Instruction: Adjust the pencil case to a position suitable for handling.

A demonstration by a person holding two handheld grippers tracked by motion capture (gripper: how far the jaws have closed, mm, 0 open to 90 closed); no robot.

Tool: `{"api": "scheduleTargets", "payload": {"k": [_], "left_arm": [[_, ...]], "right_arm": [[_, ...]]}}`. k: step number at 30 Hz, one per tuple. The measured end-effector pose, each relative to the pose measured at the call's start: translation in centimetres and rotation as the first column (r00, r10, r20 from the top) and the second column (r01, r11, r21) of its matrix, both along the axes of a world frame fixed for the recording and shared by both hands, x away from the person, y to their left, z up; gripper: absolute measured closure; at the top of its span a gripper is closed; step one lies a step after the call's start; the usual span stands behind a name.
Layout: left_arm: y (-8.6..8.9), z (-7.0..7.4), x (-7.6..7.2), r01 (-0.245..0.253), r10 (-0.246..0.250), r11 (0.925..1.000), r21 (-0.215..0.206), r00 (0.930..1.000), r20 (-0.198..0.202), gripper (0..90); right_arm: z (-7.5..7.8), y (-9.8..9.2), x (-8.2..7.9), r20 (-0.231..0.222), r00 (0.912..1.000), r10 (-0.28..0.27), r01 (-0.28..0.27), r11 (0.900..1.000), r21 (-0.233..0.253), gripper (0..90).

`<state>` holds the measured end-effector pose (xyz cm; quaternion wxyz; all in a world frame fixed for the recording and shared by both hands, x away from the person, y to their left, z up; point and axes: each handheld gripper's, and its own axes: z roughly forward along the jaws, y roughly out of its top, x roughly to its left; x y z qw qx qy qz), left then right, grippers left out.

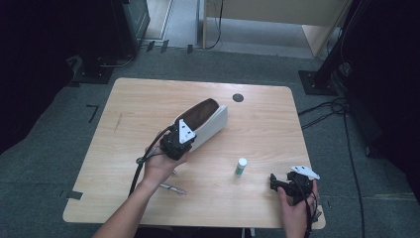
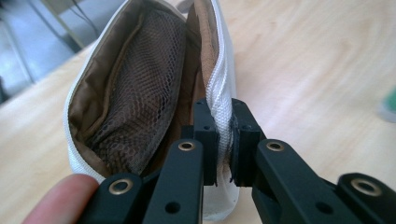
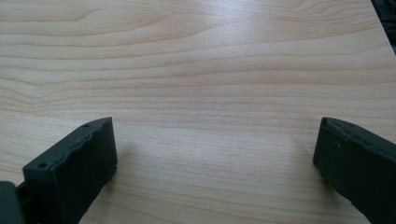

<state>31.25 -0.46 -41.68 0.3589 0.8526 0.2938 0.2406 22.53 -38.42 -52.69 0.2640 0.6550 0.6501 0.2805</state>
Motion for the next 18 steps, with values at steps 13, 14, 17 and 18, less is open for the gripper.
{"api": "scheduleTargets", "payload": {"k": [13,14,17,18], "left_arm": [[-0.8,-2.3,-5.6,0.038,-0.038,0.9993,0.007,0.9993,-0.003,85.0],[-1.0,-2.5,-5.7,0.043,-0.043,0.999,0.01,0.9991,-0.008,84.8],[-1.6,-3.0,-5.8,0.057,-0.056,0.9983,0.015,0.9979,-0.031,84.4],[-1.6,-3.0,-5.8,0.057,-0.056,0.9983,0.015,0.9979,-0.031,84.0]], "right_arm": [[0.0,0.0,0.0,0.0,1.0,-0.002,0.002,1.0,0.001,0.0],[0.0,0.0,0.0,-0.001,1.0,-0.002,0.002,1.0,0.002,0.0],[0.0,0.0,0.0,-0.001,1.0,-0.002,0.002,1.0,0.002,0.0],[0.0,0.0,0.0,-0.001,1.0,-0.003,0.003,1.0,0.002,0.0]]}}
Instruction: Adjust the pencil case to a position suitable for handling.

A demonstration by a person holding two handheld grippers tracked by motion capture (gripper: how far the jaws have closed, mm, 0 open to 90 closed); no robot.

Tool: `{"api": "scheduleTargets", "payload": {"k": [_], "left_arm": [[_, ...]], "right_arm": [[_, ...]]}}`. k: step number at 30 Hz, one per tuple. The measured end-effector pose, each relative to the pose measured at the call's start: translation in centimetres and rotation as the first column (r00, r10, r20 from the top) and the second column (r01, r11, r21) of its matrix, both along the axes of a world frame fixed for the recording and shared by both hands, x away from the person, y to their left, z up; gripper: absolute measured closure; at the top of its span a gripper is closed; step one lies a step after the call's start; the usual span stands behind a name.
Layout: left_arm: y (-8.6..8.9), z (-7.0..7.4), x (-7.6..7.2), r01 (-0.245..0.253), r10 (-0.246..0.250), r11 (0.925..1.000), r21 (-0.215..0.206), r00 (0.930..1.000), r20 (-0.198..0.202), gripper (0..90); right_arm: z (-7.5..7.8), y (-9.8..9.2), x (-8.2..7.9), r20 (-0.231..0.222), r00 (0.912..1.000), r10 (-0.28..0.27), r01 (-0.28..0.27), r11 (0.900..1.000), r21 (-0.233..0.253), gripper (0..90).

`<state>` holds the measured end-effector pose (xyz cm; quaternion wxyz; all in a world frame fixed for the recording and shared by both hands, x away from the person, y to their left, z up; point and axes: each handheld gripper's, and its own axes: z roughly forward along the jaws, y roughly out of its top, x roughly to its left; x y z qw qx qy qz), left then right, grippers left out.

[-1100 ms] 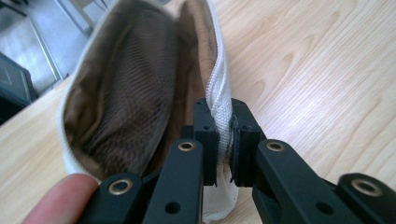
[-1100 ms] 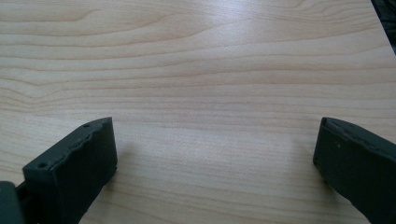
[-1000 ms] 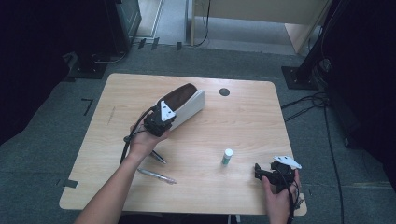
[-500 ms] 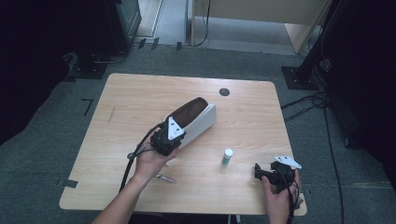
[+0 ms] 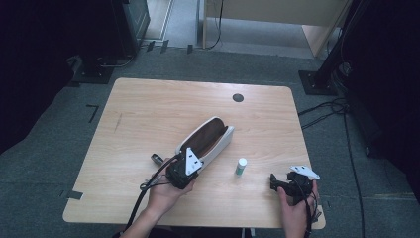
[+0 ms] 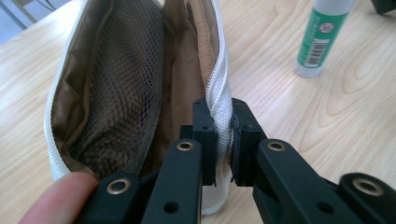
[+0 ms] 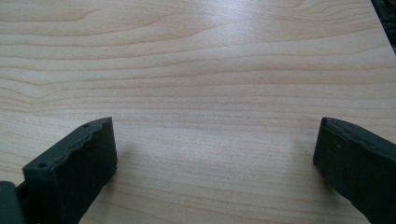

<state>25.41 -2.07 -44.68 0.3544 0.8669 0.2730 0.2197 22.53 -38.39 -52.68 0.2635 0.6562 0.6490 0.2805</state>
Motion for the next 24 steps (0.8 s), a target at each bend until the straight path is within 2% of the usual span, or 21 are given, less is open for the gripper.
{"api": "scheduleTargets", "payload": {"k": [3,6,8,9,10,11,13,14,15,16,17,18,19,21,24], "left_arm": [[-0.4,-0.1,0.0,-0.002,0.003,0.9999,-0.017,1.0,0.006,80.9],[-0.4,0.0,-0.1,0.0,0.0,0.9995,-0.033,0.9999,0.015,71.6],[-0.3,0.1,-0.2,0.007,-0.006,0.9979,-0.064,0.9998,0.021,65.3],[-0.2,0.2,-0.2,0.003,-0.001,0.9984,-0.056,0.9996,0.029,61.8],[-0.1,0.2,-0.2,-0.002,0.004,0.9978,-0.066,0.9994,0.035,58.3],[0.0,0.3,-0.2,0.002,0.001,0.9971,-0.077,0.9995,0.031,54.8],[0.4,0.6,-0.3,0.003,-0.002,0.992,-0.126,0.9999,0.014,47.9],[0.4,0.6,-0.3,0.003,-0.002,0.992,-0.126,0.9999,0.014,45.3],[1.0,1.2,-0.2,0.008,-0.01,0.9829,-0.184,0.9999,-0.01,41.5],[1.4,1.5,-0.3,0.002,-0.006,0.9769,-0.214,0.9999,-0.016,38.3],[1.4,1.5,-0.3,0.002,-0.006,0.9769,-0.214,0.9999,-0.016,35.6],[2.4,2.4,-0.4,-0.005,0.002,0.966,-0.258,0.9999,-0.014,32.9],[2.9,2.8,-0.4,-0.012,0.009,0.961,-0.276,0.9999,-0.012,30.3],[4.0,3.6,-0.5,-0.031,0.031,0.9528,-0.302,0.9995,-0.002,25.7],[5.7,4.4,-0.4,-0.062,0.064,0.9505,-0.304,0.9979,-0.003,16.8]], "right_arm": [[0.0,0.0,0.0,0.0,1.0,0.0,0.0,1.0,0.0,0.0],[0.0,0.0,0.0,0.0,1.0,0.0,0.0,1.0,0.0,0.0],[0.0,0.0,0.0,-0.001,1.0,0.0,0.0,1.0,0.0,0.0],[0.0,0.0,0.0,0.0,1.0,0.0,0.0,1.0,0.0,0.0],[0.0,0.0,0.0,0.0,1.0,0.0,0.0,1.0,0.0,0.0],[0.0,0.0,0.0,-0.001,1.0,0.0,0.0,1.0,0.0,0.0],[0.0,0.0,0.0,0.0,1.0,0.0,0.0,1.0,0.0,0.0],[0.0,0.0,0.0,0.0,1.0,0.0,0.0,1.0,0.0,0.0],[0.0,0.0,0.0,0.0,1.0,0.001,-0.001,1.0,0.0,0.0],[0.0,0.0,0.0,0.0,1.0,0.0,0.0,1.0,0.0,0.0],[0.0,0.0,0.0,0.0,1.0,0.0,0.0,1.0,0.0,0.0],[0.0,0.0,0.0,0.0,1.0,0.0,0.0,1.0,0.0,0.0],[0.0,0.0,0.0,0.0,1.0,0.0,0.0,1.0,0.0,0.0],[0.0,0.0,0.0,0.0,1.0,0.0,0.0,1.0,0.0,0.0],[0.0,0.0,0.0,-0.001,1.0,0.0,0.0,1.0,0.0,0.0]]}}
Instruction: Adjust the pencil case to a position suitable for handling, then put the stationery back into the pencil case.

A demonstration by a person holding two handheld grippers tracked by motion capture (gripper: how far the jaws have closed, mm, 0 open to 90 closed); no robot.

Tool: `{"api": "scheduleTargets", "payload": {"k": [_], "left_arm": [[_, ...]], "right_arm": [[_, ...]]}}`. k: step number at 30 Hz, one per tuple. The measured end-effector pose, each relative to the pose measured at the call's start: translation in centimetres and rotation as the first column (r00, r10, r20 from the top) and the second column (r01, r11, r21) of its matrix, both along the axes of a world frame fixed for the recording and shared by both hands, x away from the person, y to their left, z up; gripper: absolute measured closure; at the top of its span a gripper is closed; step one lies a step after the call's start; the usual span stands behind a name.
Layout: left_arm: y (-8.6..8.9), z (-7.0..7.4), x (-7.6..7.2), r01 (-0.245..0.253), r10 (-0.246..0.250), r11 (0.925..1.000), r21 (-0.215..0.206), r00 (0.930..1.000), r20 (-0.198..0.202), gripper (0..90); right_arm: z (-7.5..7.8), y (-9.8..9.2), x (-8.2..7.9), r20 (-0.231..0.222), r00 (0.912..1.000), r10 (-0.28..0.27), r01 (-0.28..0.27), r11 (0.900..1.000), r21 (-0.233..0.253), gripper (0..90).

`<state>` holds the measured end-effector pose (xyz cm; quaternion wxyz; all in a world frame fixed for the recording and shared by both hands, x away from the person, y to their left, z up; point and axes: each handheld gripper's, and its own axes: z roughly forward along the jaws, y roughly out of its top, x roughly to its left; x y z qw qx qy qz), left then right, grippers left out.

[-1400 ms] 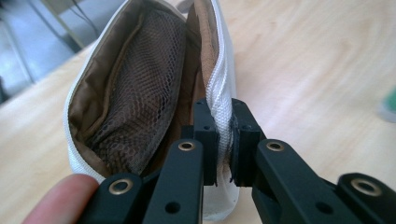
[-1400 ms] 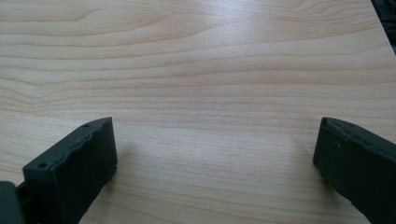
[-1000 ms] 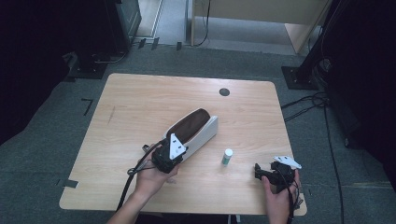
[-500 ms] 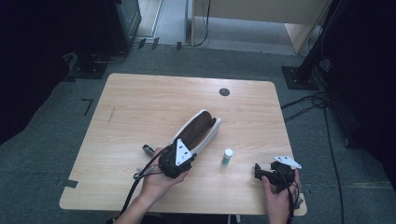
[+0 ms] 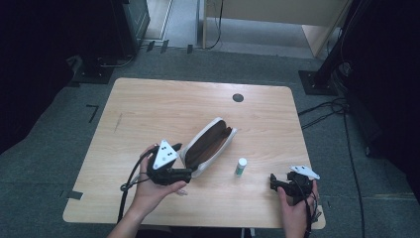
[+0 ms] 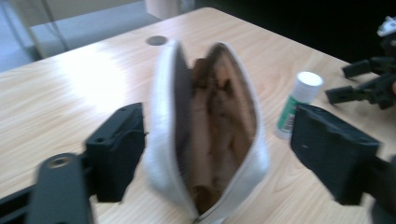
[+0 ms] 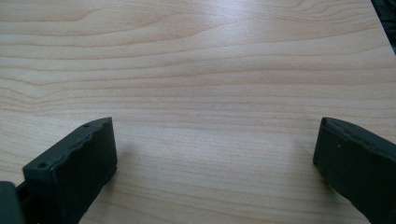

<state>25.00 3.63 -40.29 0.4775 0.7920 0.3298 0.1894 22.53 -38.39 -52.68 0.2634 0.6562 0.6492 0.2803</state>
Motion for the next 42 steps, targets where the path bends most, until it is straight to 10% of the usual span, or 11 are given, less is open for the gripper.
{"api": "scheduleTargets", "payload": {"k": [8,20,28,42], "left_arm": [[4.7,-0.2,-0.2,-0.102,0.102,0.9947,-0.005,0.9943,-0.029,6.8],[11.7,-3.1,-1.3,-0.267,0.266,0.9637,0.001,0.9601,-0.086,0.0],[15.9,-8.0,-2.4,-0.383,0.39,0.921,0.071,0.9055,-0.168,0.0],[18.5,-11.0,-1.8,-0.46,0.492,0.8677,0.188,0.8499,-0.189,0.0]], "right_arm": [[0.0,0.0,0.0,0.0,1.0,0.0,0.0,1.0,0.0,0.0],[0.0,0.0,0.0,0.0,1.0,0.0,0.0,1.0,0.0,0.0],[0.0,0.0,0.1,-0.003,1.0,0.007,-0.007,1.0,-0.001,0.0],[1.2,1.7,-0.2,0.076,0.9925,0.095,-0.102,0.991,0.092,13.4]]}}
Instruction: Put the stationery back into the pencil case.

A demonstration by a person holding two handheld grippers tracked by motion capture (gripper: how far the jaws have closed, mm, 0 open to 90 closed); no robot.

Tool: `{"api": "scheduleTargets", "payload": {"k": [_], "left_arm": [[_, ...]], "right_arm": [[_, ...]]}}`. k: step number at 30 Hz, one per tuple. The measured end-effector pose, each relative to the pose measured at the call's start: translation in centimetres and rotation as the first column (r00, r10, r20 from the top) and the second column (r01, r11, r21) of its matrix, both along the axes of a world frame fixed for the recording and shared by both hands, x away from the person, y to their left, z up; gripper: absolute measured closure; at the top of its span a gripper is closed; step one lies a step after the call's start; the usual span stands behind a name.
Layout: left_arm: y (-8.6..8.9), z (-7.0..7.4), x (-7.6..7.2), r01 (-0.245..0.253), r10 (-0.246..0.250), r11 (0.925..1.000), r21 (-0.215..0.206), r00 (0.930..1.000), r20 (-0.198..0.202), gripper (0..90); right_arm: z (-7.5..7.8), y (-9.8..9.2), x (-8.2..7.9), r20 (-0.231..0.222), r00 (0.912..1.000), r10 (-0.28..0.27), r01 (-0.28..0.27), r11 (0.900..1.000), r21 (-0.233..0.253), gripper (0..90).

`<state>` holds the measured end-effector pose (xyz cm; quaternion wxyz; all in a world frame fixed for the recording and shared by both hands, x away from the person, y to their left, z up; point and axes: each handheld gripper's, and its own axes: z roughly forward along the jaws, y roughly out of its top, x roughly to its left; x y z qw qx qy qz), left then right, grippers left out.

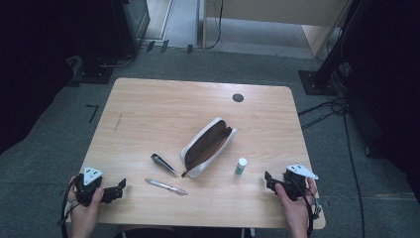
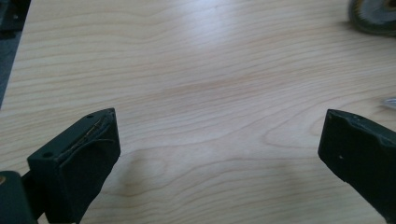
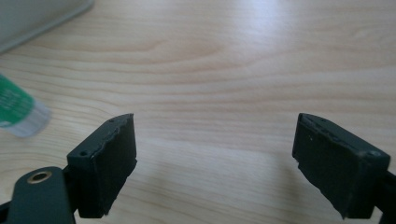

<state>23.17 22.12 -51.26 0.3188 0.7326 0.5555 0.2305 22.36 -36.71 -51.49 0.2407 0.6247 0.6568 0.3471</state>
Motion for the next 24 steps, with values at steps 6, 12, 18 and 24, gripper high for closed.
{"api": "scheduleTargets", "payload": {"k": [6,12,18,24], "left_arm": [[-0.1,-0.6,0.6,-0.045,0.047,0.9978,0.049,0.9982,-0.037,0.0],[0.0,-0.7,0.7,-0.054,0.056,0.9977,0.041,0.9974,-0.045,0.0],[0.0,-0.7,0.7,-0.05,0.052,0.998,0.04,0.9977,-0.044,0.0],[0.0,-0.7,0.7,-0.04,0.042,0.9983,0.042,0.9981,-0.045,0.0]], "right_arm": [[1.9,1.9,-0.1,0.042,0.9977,0.053,-0.054,0.999,0.008,13.4],[3.5,3.3,-0.2,0.079,0.9919,0.1,-0.104,0.994,0.044,13.8],[4.7,4.3,-0.7,0.113,0.9838,0.139,-0.148,0.986,0.076,21.9],[6.0,5.6,-1.1,0.152,0.9703,0.188,-0.202,0.976,0.079,25.6]]}}
